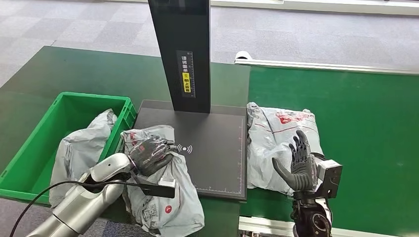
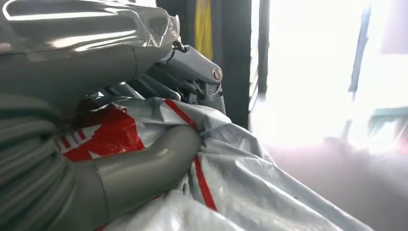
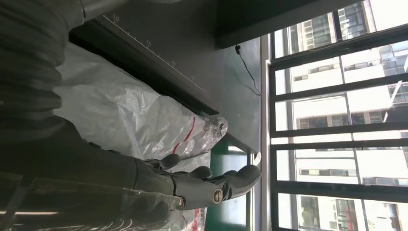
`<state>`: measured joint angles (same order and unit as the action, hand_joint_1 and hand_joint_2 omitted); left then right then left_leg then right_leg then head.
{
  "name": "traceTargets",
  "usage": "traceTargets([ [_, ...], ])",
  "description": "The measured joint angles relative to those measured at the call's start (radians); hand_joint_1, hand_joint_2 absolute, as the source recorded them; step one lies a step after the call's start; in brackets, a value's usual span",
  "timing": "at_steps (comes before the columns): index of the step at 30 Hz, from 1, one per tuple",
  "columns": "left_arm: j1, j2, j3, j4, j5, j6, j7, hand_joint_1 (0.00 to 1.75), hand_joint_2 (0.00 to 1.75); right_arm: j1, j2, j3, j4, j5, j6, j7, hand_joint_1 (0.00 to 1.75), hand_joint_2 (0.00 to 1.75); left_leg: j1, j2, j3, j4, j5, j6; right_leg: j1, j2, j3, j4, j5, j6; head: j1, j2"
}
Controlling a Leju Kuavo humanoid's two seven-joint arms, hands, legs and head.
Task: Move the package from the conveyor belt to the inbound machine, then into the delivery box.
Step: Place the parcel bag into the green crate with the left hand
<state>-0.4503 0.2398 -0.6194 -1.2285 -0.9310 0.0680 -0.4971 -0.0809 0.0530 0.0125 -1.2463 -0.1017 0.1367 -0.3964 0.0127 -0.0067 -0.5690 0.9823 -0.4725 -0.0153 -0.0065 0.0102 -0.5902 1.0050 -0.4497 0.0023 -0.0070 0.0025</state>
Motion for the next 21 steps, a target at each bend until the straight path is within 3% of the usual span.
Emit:
traceTargets([
  [2,0.017,-0.013,0.021,-0.066,0.021,0.084,-0.036,1.75,1.75,0.006,0.003,0.000,-0.008,0.000,0.001,0.000,0.00,1.75,0.000,0.000,-0.001,0.000,0.000,0.000,0.000,0.000,0.000,0.000,0.000,0.000,0.000,0.000],
  [9,0.052,-0.029,0.066,-0.205,0.030,0.171,-0.061,1.75,1.75,0.012,0.008,-0.001,-0.017,-0.004,0.001,-0.003,0.00,1.75,0.000,0.000,-0.001,0.000,0.000,0.000,0.000,0.000,-0.001,0.000,0.000,0.000,0.000,0.000],
  [15,0.076,-0.052,0.102,-0.315,0.002,0.448,-0.097,1.75,1.75,0.023,0.008,-0.001,-0.019,-0.016,-0.006,-0.012,0.00,1.75,0.000,0.000,-0.001,0.000,0.000,0.000,0.000,0.000,-0.001,0.000,0.000,0.000,0.000,0.000],
  [18,0.098,-0.103,0.169,-0.400,-0.129,0.601,-0.106,1.75,1.75,0.030,0.010,-0.001,-0.020,-0.017,-0.013,-0.016,0.00,1.75,0.000,0.000,-0.001,0.000,0.000,0.000,0.000,0.000,-0.001,0.000,0.000,0.000,0.000,0.000],
  [21,0.116,-0.195,0.313,-0.479,-0.279,0.628,-0.157,1.75,1.75,0.039,0.017,0.000,-0.023,-0.013,-0.027,-0.021,0.00,1.75,0.000,0.000,-0.002,0.000,0.000,0.000,0.000,0.000,-0.001,0.000,0.000,0.000,0.000,0.000],
])
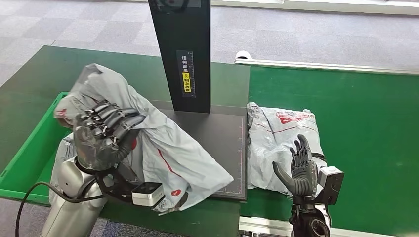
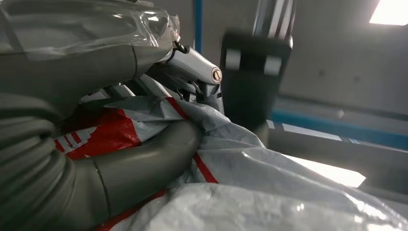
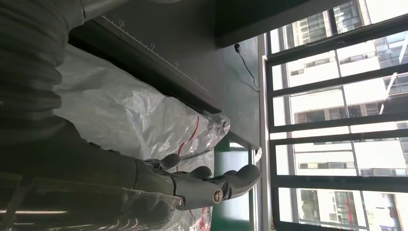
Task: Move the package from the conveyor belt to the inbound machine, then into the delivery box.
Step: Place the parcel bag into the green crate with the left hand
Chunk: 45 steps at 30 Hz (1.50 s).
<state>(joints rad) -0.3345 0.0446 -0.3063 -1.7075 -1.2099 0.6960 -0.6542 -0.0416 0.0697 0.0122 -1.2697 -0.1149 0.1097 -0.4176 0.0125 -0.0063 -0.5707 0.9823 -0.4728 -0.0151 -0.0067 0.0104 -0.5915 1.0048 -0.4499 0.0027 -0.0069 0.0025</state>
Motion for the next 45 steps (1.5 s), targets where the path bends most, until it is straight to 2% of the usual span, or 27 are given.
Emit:
traceTargets([
  [2,-0.002,-0.063,0.128,-0.039,-0.091,0.002,-0.011,1.75,1.75,0.007,0.005,0.001,-0.003,0.004,-0.013,-0.002,0.00,1.75,0.000,0.000,0.000,0.000,0.000,0.000,0.000,0.000,0.000,0.000,0.000,0.000,0.000,0.000],
  [4,-0.017,-0.112,0.267,-0.057,-0.145,0.004,0.013,1.75,1.75,0.015,0.008,0.001,-0.006,0.007,-0.027,-0.002,0.00,1.75,0.000,0.000,0.001,0.000,0.000,0.000,0.000,0.000,0.000,0.000,0.000,0.000,0.000,0.000],
  [6,-0.035,-0.141,0.385,-0.058,-0.167,0.004,0.039,1.75,1.75,0.023,0.011,0.002,-0.011,0.009,-0.035,-0.002,0.00,1.75,0.001,0.001,0.001,0.000,0.000,0.000,0.001,0.001,0.000,0.000,0.000,0.000,-0.001,0.000],
  [9,-0.052,-0.162,0.498,-0.052,-0.203,0.004,0.101,1.75,1.75,0.028,0.012,0.002,-0.015,0.009,-0.042,-0.002,0.00,1.75,0.001,0.001,0.001,0.000,0.001,-0.001,0.001,0.001,0.000,0.001,0.000,-0.001,0.000,0.000],
  [11,-0.064,-0.157,0.545,-0.024,-0.236,0.004,0.226,1.75,1.75,0.028,0.013,0.002,-0.018,0.009,-0.046,-0.002,0.00,1.75,0.001,0.001,0.001,0.000,0.001,-0.001,0.001,0.001,0.000,0.001,0.000,-0.001,0.000,0.000],
  [14,-0.083,-0.110,0.605,0.066,-0.236,0.003,0.440,1.75,1.75,0.030,0.013,0.001,-0.019,0.008,-0.048,-0.001,0.00,1.75,0.001,0.001,0.001,0.000,0.001,-0.001,0.001,0.002,0.000,0.001,0.000,-0.001,0.000,0.000],
  [16,-0.098,-0.069,0.643,0.149,-0.215,0.003,0.518,1.75,1.75,0.030,0.013,0.001,-0.019,0.008,-0.049,0.002,0.00,1.75,0.001,0.001,0.001,0.000,0.001,-0.001,0.001,0.002,0.000,0.001,0.000,-0.001,0.000,0.000],
  [19,-0.113,-0.017,0.679,0.253,-0.201,0.003,0.551,1.75,1.75,0.030,0.013,0.001,-0.019,0.008,-0.049,0.005,0.00,1.75,0.001,0.001,0.001,0.000,0.001,-0.001,0.001,0.002,0.000,0.001,0.000,-0.001,0.000,0.000],
  [23,-0.122,0.016,0.699,0.326,-0.202,0.002,0.563,1.75,1.75,0.030,0.014,0.001,-0.019,0.009,-0.049,0.008,0.00,1.75,0.001,0.001,0.001,0.000,0.001,-0.001,0.001,0.002,0.000,0.001,0.000,-0.001,0.000,0.000],
  [25,-0.128,0.030,0.702,0.368,-0.209,-0.013,0.605,1.75,1.75,0.030,0.014,0.001,-0.022,0.011,-0.049,0.009,0.00,1.75,0.000,0.001,0.001,0.000,0.001,-0.001,0.000,0.002,-0.001,0.001,0.000,0.000,0.000,0.000],
  [29,-0.150,0.076,0.701,0.537,-0.196,-0.119,0.724,1.75,1.75,0.034,0.018,-0.002,-0.036,0.027,-0.041,0.020,0.00,1.75,0.000,0.001,0.001,0.000,0.001,-0.001,0.000,0.002,-0.001,0.001,0.000,-0.001,0.000,0.000],
  [35,-0.225,0.108,0.700,0.857,-0.073,-0.387,0.770,1.75,1.75,0.033,0.024,-0.015,-0.043,0.055,-0.008,0.029,0.00,1.75,0.000,0.001,0.001,0.000,0.001,-0.001,0.001,0.001,0.000,0.001,0.000,-0.001,0.000,0.000],
  [42,-0.286,0.118,0.702,1.002,-0.027,-0.439,0.775,1.75,1.75,0.029,0.030,-0.018,-0.043,0.059,-0.002,0.033,0.00,1.75,0.000,0.000,0.002,0.000,0.001,-0.001,0.000,0.000,0.001,0.001,0.000,0.000,0.000,0.000],
  [43,-0.294,0.120,0.703,1.014,-0.013,-0.466,0.774,1.62,1.75,0.028,0.031,-0.018,-0.043,0.061,0.000,0.035,0.00,1.75,0.000,-0.001,0.002,0.000,0.001,-0.001,0.000,0.000,0.001,0.001,0.000,-0.001,0.000,0.000],
  [45,-0.310,0.124,0.707,1.040,0.031,-0.542,0.762,0.75,1.75,0.021,0.032,-0.018,-0.040,0.066,0.006,0.039,0.00,1.75,0.000,-0.001,0.004,-0.001,0.001,-0.001,0.000,0.000,0.003,0.001,0.000,-0.001,0.000,0.000],
])
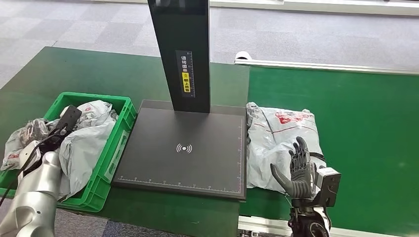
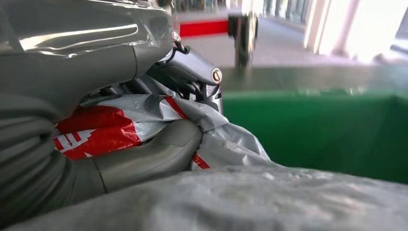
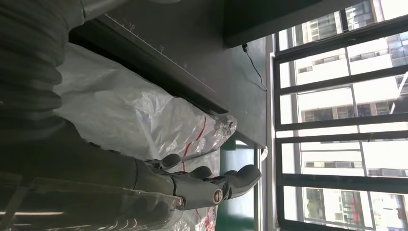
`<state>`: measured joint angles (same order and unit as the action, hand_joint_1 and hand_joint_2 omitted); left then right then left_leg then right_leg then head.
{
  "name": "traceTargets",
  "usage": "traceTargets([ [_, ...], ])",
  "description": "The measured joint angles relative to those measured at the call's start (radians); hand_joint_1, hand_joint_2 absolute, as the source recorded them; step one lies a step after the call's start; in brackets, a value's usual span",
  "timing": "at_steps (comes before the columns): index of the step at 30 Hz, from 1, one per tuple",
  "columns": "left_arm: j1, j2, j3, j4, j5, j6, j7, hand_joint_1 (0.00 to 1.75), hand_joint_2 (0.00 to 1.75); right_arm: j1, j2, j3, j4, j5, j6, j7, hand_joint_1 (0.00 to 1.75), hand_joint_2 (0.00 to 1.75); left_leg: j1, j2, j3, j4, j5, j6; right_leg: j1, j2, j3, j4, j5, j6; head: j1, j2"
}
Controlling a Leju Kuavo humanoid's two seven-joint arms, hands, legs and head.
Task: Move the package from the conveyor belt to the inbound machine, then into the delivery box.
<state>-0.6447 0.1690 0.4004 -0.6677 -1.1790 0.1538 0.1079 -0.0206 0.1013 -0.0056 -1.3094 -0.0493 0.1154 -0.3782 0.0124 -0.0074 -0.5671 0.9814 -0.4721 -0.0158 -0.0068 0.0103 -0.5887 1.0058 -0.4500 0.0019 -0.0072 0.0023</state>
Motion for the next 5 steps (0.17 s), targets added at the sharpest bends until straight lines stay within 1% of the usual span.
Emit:
traceTargets([
  [1,-0.006,0.002,0.002,0.013,0.030,-0.042,-0.016,0.32,1.75,-0.005,0.001,0.000,0.003,0.002,0.002,0.002,0.00,1.75,0.000,0.000,0.001,0.000,0.000,0.000,0.000,0.000,0.001,0.000,0.000,0.000,0.000,0.000],
  [2,-0.008,0.004,0.003,0.025,0.063,-0.078,-0.038,0.00,1.75,-0.010,0.001,0.000,0.006,0.003,0.003,0.003,0.00,1.75,0.000,0.000,0.002,0.000,0.000,0.000,0.000,0.000,0.001,0.000,0.000,0.000,0.000,0.000],
  [3,-0.006,0.004,0.004,0.035,0.097,-0.102,-0.066,0.00,1.75,-0.015,0.001,0.000,0.008,0.003,0.003,0.005,0.00,1.75,0.001,0.000,0.003,0.000,0.001,-0.001,0.001,0.000,0.002,0.000,0.000,-0.001,0.000,0.000],
  [5,0.002,0.003,0.005,0.045,0.150,-0.111,-0.114,0.00,1.75,-0.019,0.001,-0.001,0.012,0.004,0.003,0.008,0.00,1.75,0.001,0.000,0.002,0.000,0.002,-0.001,0.001,0.000,0.001,0.001,0.000,-0.001,0.000,0.000],
])
